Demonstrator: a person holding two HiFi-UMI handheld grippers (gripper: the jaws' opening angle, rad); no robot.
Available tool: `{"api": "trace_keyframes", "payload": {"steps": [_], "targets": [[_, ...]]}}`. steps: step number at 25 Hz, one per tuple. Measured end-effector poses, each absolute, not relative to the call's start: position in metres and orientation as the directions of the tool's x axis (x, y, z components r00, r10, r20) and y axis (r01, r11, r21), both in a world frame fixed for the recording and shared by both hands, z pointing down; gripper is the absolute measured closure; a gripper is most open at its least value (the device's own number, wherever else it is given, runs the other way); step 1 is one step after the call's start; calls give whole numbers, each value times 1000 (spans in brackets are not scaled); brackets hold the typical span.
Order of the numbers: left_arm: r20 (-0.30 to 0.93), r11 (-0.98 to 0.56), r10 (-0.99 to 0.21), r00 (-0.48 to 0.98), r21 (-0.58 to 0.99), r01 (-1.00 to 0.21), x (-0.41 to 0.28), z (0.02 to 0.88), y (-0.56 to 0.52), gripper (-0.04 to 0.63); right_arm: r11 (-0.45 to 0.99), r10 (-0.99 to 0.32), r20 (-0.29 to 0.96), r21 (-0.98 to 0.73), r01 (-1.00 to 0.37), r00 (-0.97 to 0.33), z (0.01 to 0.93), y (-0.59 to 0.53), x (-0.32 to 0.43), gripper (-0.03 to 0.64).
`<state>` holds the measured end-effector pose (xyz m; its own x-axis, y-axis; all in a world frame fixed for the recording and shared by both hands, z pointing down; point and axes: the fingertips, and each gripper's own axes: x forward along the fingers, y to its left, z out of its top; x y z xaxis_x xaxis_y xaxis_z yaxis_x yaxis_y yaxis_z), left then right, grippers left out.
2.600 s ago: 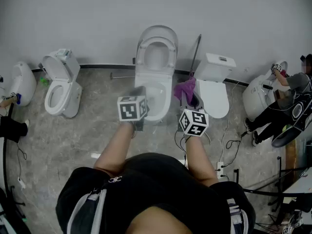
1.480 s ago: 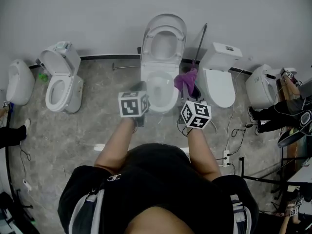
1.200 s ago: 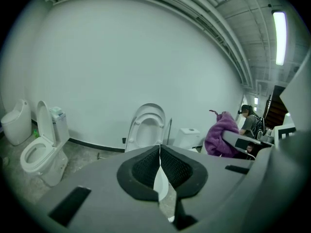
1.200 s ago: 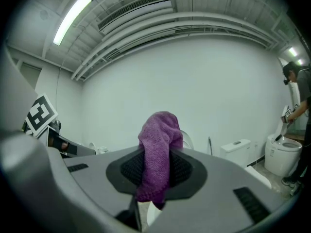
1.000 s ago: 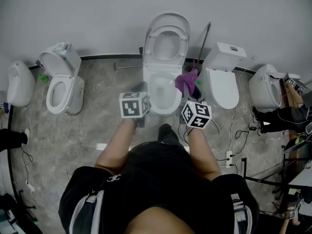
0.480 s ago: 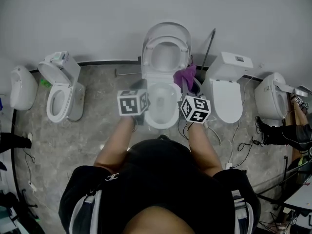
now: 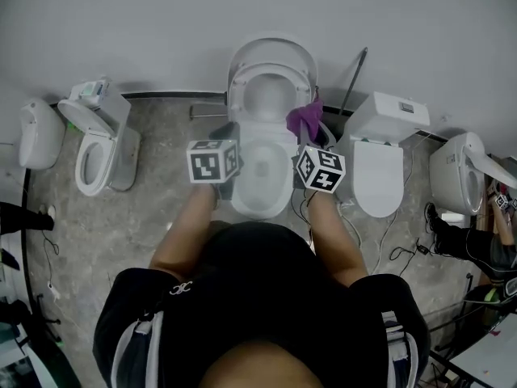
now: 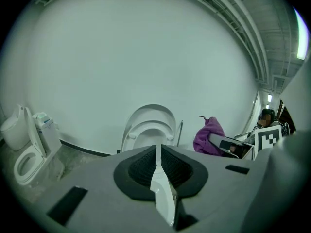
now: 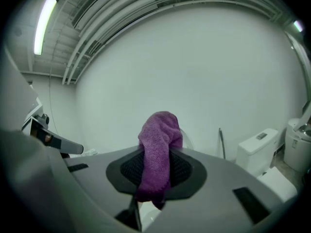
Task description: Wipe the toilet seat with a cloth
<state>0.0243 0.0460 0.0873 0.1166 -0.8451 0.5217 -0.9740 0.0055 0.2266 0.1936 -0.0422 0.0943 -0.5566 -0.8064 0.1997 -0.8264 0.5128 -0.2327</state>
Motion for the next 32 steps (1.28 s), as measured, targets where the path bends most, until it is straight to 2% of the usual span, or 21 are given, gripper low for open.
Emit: {"api": "trace_keyframes", "payload": {"steps": [9,16,26,32], "targets": [[568,39,-818,93,217,-975,5,104,11,586,465,-809,233,-308,-830,-540,126,-95,185,535],[599,0,-788,142,230,-973,-29,121,-21,586,317,-867,271,-349,-882,-419,154,-140,166,535],[625,-105,-746,231,232,-967,-91,135,-79,586,67,-863,454,-330,-942,-220,226,-223,137,535],[645,-145,-714,272,243,-959,-119,150,-103,586,-21,-847,513,-294,-956,-139,253,-260,132,535]]}}
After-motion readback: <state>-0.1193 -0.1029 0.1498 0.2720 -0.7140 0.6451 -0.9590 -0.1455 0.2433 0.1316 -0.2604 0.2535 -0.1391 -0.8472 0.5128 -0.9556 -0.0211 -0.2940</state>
